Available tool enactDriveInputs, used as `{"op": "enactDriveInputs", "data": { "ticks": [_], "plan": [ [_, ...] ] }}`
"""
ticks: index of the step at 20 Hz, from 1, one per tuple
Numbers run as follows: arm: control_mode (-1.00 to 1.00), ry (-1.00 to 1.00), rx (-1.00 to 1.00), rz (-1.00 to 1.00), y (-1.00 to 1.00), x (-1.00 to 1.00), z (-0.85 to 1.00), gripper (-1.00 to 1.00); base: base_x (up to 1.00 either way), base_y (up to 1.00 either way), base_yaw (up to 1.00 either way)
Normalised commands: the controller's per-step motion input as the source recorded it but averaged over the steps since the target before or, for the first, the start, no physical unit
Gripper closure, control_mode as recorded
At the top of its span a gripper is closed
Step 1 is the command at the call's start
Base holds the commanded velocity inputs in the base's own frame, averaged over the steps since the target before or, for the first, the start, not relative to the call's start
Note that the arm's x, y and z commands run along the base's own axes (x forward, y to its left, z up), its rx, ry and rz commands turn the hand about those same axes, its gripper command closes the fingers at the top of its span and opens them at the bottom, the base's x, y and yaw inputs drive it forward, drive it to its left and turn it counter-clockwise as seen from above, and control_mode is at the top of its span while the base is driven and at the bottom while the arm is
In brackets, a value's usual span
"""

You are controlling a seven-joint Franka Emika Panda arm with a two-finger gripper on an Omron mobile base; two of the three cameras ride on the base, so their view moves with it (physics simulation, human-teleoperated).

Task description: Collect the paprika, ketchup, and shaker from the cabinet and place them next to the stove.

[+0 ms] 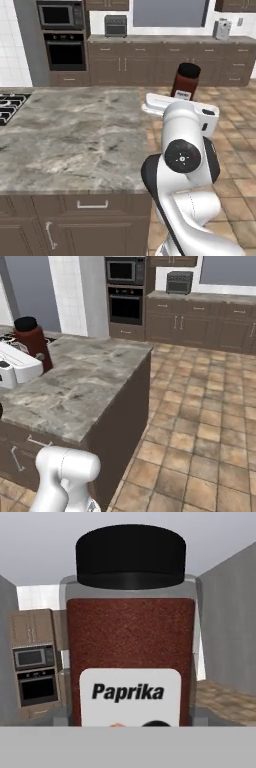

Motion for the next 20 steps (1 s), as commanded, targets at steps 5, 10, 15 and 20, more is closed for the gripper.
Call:
{"op": "enactDriveInputs", "data": {
  "ticks": [5,10,15,20],
  "plan": [
    [1.00,0.00,0.00,0.00,0.00,0.00,0.00,1.00,0.38,-1.00,0.24],
    [1.00,0.00,0.00,0.00,0.00,0.00,0.00,1.00,0.47,-0.96,0.25],
    [1.00,0.00,0.00,0.00,0.00,0.00,0.00,1.00,0.50,-0.82,0.30],
    [1.00,0.00,0.00,0.00,0.00,0.00,0.00,1.00,0.53,-0.76,0.32]
  ]
}}
